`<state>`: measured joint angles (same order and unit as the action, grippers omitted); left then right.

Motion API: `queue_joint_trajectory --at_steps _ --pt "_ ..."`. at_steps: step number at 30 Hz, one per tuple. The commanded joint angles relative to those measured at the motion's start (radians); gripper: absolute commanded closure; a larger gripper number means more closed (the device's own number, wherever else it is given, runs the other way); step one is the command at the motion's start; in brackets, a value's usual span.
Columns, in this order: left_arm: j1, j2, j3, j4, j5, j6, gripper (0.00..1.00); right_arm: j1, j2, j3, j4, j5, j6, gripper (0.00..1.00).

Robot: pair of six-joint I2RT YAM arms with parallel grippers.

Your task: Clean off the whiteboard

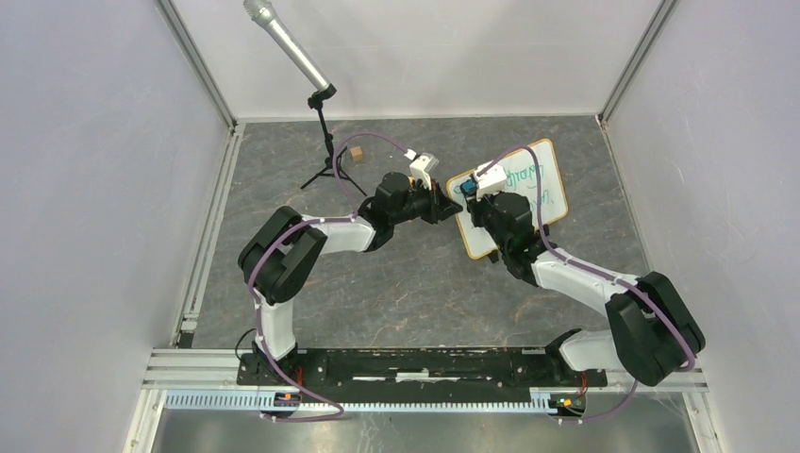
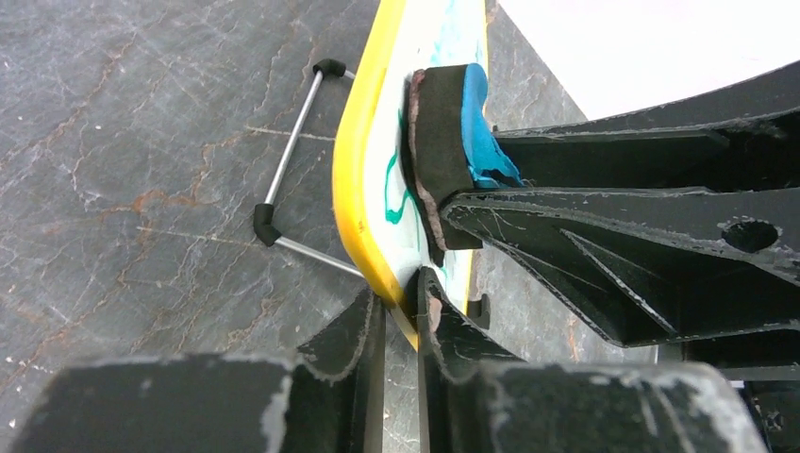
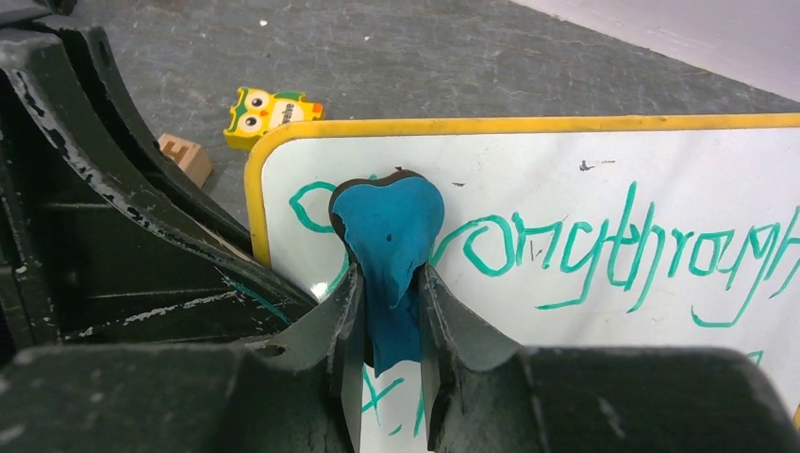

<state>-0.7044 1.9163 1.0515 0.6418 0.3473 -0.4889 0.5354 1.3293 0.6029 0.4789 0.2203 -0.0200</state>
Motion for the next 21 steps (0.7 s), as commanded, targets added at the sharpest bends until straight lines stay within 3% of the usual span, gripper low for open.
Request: queue_joint_trajectory --at_steps 1,7,13,18,21 --pt "0.0 0.012 0.04 0.046 -0.028 0.08 0.97 -0.005 0.02 0.008 0.061 0.048 0.01 0.84" --pt "0.0 0.013 0.034 0.003 -0.072 0.121 0.98 -0.081 0.015 -0.018 0.057 0.111 0.018 0.91" --pt "0.0 0.034 0.053 -0.037 -0.084 0.133 0.98 -0.251 0.064 0.0 0.027 -0.018 0.041 0.94" --pt "0.0 0.048 0.072 -0.068 -0.095 0.137 0.98 -0.245 0.096 0.034 0.003 -0.151 -0.01 0.97" --pt "0.0 0.046 0.07 -0.077 -0.1 0.14 0.98 -0.173 0.085 0.033 0.017 -0.193 -0.055 0.97"
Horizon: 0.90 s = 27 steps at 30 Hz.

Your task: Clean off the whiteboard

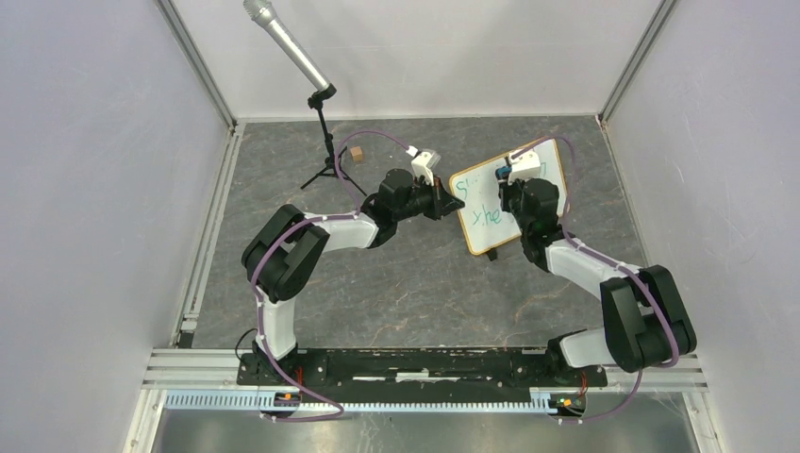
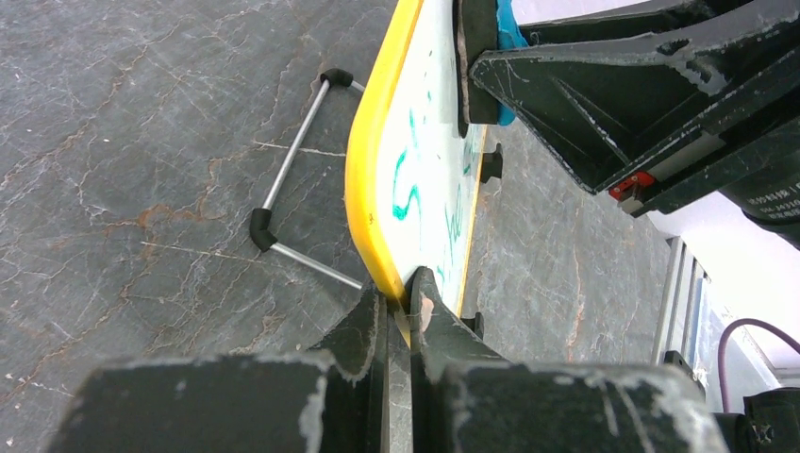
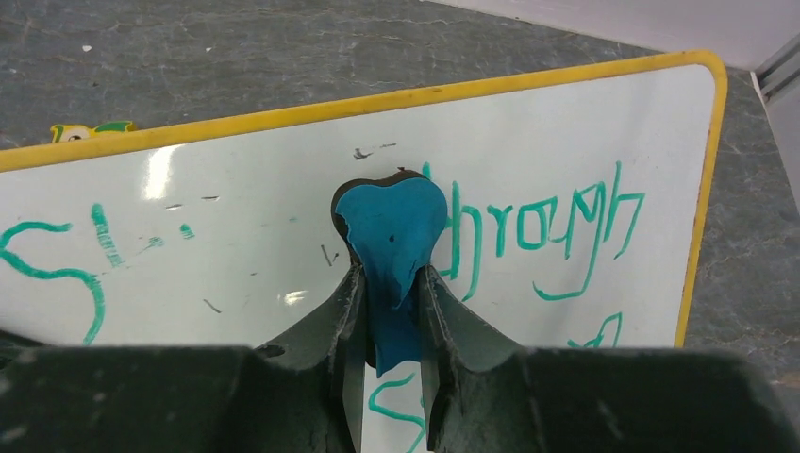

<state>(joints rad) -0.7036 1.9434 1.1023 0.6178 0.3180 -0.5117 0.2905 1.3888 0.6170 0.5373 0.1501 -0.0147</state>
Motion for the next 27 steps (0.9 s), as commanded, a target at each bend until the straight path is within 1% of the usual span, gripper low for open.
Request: queue_joint_trajectory --at_steps 1,4,5,11,12,14,15,16,20,21,27 --pt "-0.001 0.017 0.018 -0.055 -0.071 0.164 0.98 0.1 0.019 0.017 -0.04 -0.123 -0.075 0.97" --pt "0.0 0.016 0.014 -0.059 -0.069 0.162 0.98 0.163 0.012 0.009 -0.025 -0.148 -0.073 0.98" --pt "0.0 0.016 0.014 -0.059 -0.069 0.163 0.98 0.177 0.013 0.004 -0.014 -0.185 -0.065 0.98" --pt "0.0 0.015 0.016 -0.066 -0.071 0.165 0.98 0.2 0.038 0.04 0.001 -0.234 -0.07 0.98" --pt "0.0 0.013 0.016 -0.068 -0.075 0.165 0.98 0.201 0.04 0.042 0.008 -0.233 -0.079 0.98" --pt "0.0 0.012 0.016 -0.072 -0.077 0.167 0.98 0.192 0.041 0.048 0.006 -0.135 -0.077 1.0" --pt "0.0 0.011 0.016 -0.074 -0.076 0.167 0.98 0.175 0.042 0.046 0.006 -0.079 -0.062 1.0" --pt "0.0 0.01 0.016 -0.077 -0.078 0.167 0.98 0.142 0.041 0.042 0.007 -0.069 -0.044 1.0" --pt "0.0 0.006 0.019 -0.096 -0.097 0.181 0.98 -0.024 0.074 0.025 0.01 -0.147 0.062 1.0" --pt "0.0 0.004 0.019 -0.101 -0.105 0.184 0.98 -0.059 0.088 0.024 0.008 -0.181 0.063 1.0" --pt "0.0 0.002 0.014 -0.11 -0.114 0.188 0.98 -0.207 0.151 0.055 -0.031 -0.228 0.047 1.0"
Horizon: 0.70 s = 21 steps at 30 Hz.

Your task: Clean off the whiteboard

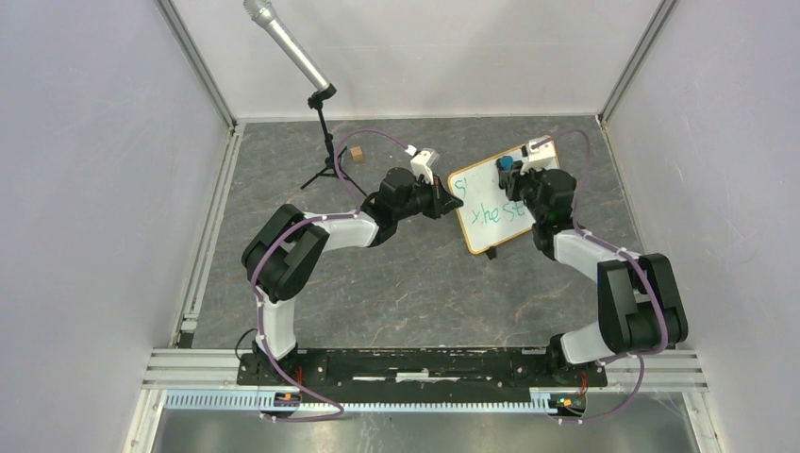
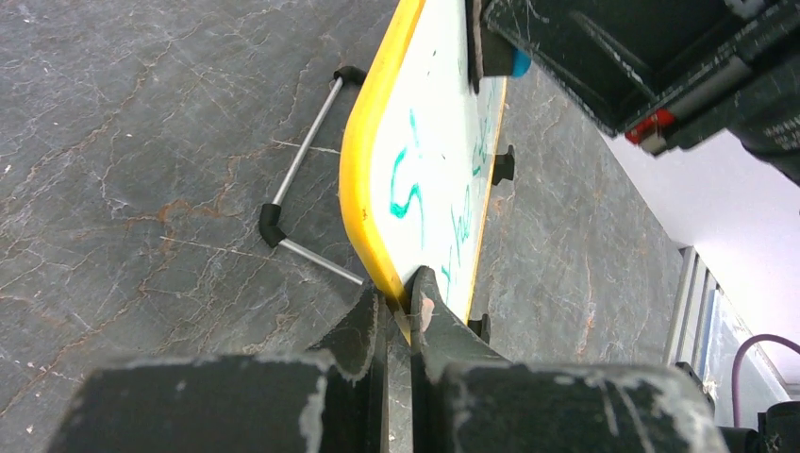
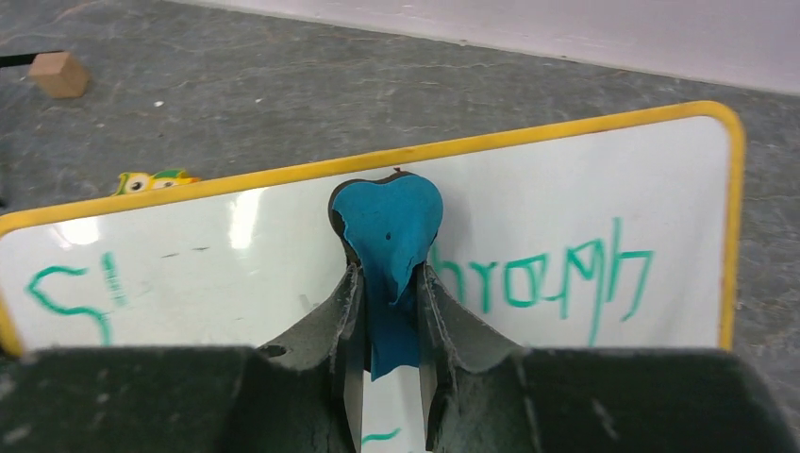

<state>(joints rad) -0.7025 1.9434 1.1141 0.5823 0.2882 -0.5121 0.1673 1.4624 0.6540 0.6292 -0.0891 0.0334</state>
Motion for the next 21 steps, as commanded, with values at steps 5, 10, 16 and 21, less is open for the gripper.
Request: queue_joint_trajectory --at_steps 5,10,16,21 --pt "-0.002 0.004 0.004 -0.078 -0.081 0.186 0.98 -0.103 0.072 0.035 -0.168 0.022 -0.024 1.0" --pt "-0.002 0.005 0.003 -0.076 -0.075 0.179 0.98 -0.045 0.027 0.034 -0.187 -0.03 -0.017 1.0" --pt "-0.002 -0.003 -0.007 -0.077 -0.08 0.179 0.98 0.143 -0.041 0.004 -0.16 0.0 -0.055 1.0" --pt "-0.002 -0.001 -0.006 -0.079 -0.085 0.18 0.98 0.166 -0.034 0.0 -0.106 0.057 -0.038 1.0"
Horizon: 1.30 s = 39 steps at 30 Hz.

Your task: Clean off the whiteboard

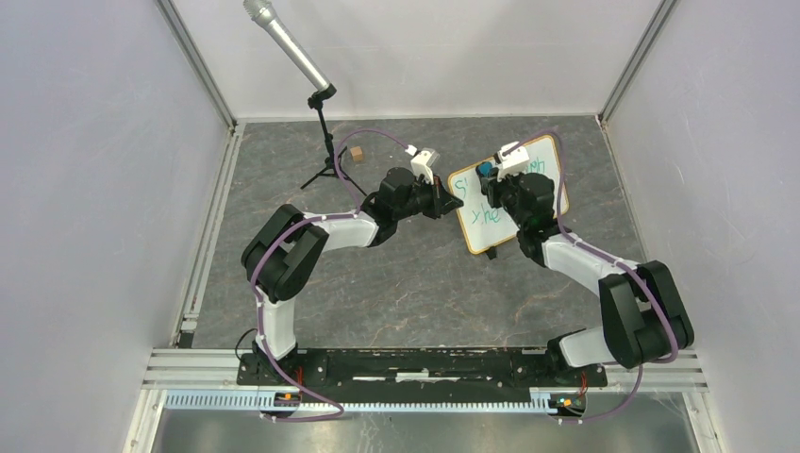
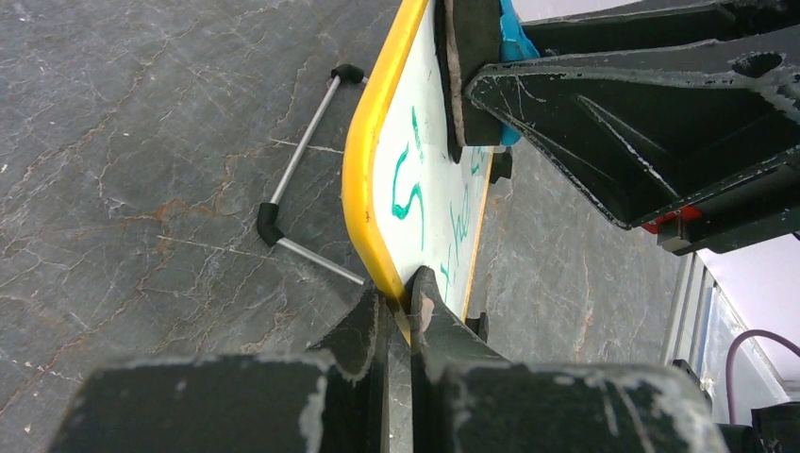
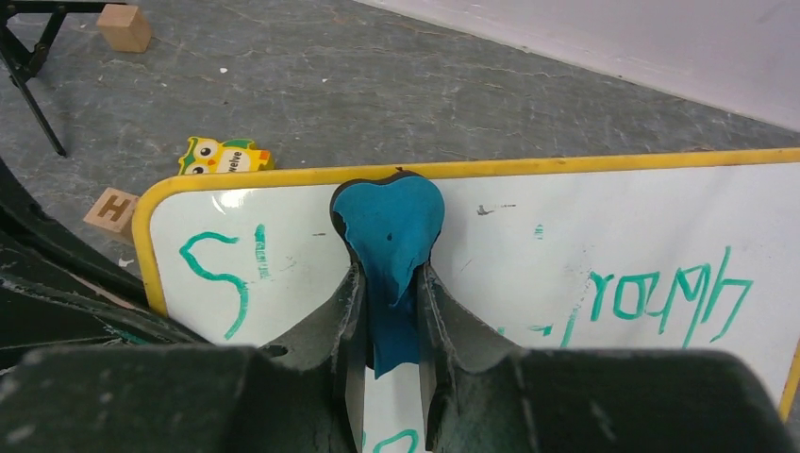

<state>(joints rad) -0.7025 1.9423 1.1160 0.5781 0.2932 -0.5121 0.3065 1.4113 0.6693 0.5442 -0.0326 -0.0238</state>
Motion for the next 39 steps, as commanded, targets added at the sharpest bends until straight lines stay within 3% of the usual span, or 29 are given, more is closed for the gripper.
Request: queue_joint_trajectory --at_steps 1,13,18,28,33,39 --pt "-0.002 0.0 -0.006 -0.076 -0.09 0.179 0.98 0.017 0.029 -0.003 -0.026 0.038 0.019 1.0" --pt "-0.002 -0.001 0.002 -0.092 -0.1 0.187 0.98 -0.328 0.169 0.016 -0.126 0.045 0.171 1.0" --pt "-0.002 -0.001 0.002 -0.095 -0.1 0.185 0.98 -0.312 0.125 -0.022 -0.079 -0.042 0.162 1.0" --pt "-0.002 -0.006 -0.01 -0.094 -0.104 0.179 0.98 0.028 0.031 -0.065 -0.012 -0.015 0.091 1.0" --pt "-0.002 -0.005 -0.01 -0.095 -0.107 0.179 0.98 0.009 0.019 -0.082 0.03 0.063 0.092 1.0" --pt "-0.002 -0.008 -0.006 -0.107 -0.107 0.188 0.98 -0.228 0.102 -0.05 0.019 -0.027 0.174 1.0"
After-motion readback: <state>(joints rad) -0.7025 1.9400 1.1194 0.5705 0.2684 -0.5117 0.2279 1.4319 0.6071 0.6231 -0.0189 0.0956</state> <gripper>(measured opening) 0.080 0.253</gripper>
